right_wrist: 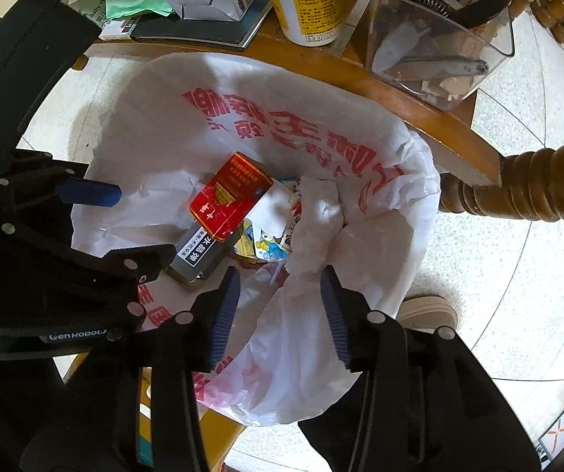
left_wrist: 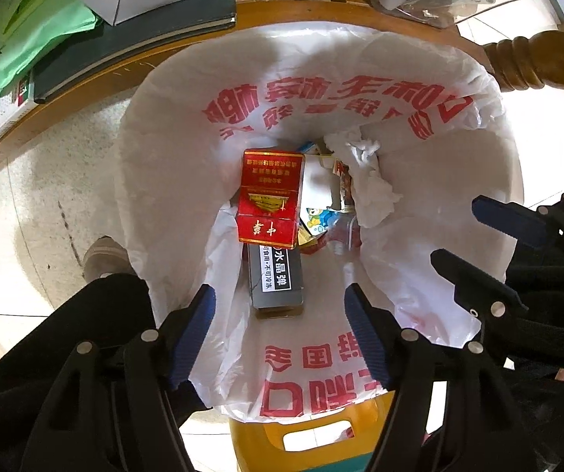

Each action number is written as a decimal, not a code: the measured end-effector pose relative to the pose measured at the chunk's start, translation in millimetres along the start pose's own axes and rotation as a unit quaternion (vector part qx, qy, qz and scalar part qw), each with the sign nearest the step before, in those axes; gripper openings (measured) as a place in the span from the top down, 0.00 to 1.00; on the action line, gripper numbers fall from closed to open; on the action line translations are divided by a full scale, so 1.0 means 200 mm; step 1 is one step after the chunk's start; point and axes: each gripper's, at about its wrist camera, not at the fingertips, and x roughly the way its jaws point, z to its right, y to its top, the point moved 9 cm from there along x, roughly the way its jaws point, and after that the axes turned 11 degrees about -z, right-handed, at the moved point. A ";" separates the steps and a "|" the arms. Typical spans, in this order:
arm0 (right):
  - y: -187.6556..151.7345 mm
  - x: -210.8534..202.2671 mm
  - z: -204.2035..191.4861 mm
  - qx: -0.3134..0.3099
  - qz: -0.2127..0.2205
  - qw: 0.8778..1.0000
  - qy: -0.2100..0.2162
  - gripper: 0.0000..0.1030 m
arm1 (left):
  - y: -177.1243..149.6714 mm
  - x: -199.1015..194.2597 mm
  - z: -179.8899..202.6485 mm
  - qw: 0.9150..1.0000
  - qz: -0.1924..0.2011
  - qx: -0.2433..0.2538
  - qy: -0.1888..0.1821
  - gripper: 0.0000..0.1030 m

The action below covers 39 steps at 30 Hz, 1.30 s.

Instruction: Collect trash

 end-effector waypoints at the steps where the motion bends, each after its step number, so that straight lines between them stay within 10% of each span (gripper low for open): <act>1: 0.00 0.00 0.00 0.001 0.001 1.000 0.000 0.59 | 0.00 0.00 0.00 1.000 0.001 0.000 0.000 0.35; 13: -0.11 -0.16 0.01 0.041 0.025 0.999 0.021 0.40 | -0.09 -0.10 0.03 1.000 0.025 -0.009 0.010 0.35; 24: -0.29 -0.52 -0.03 0.083 0.118 0.989 0.016 0.40 | -0.28 -0.49 0.07 0.983 0.170 -0.032 0.058 0.35; 39: -0.67 -1.21 -0.20 0.109 0.336 0.930 -0.103 0.26 | -0.83 -1.18 0.13 0.898 0.419 -0.081 0.107 0.29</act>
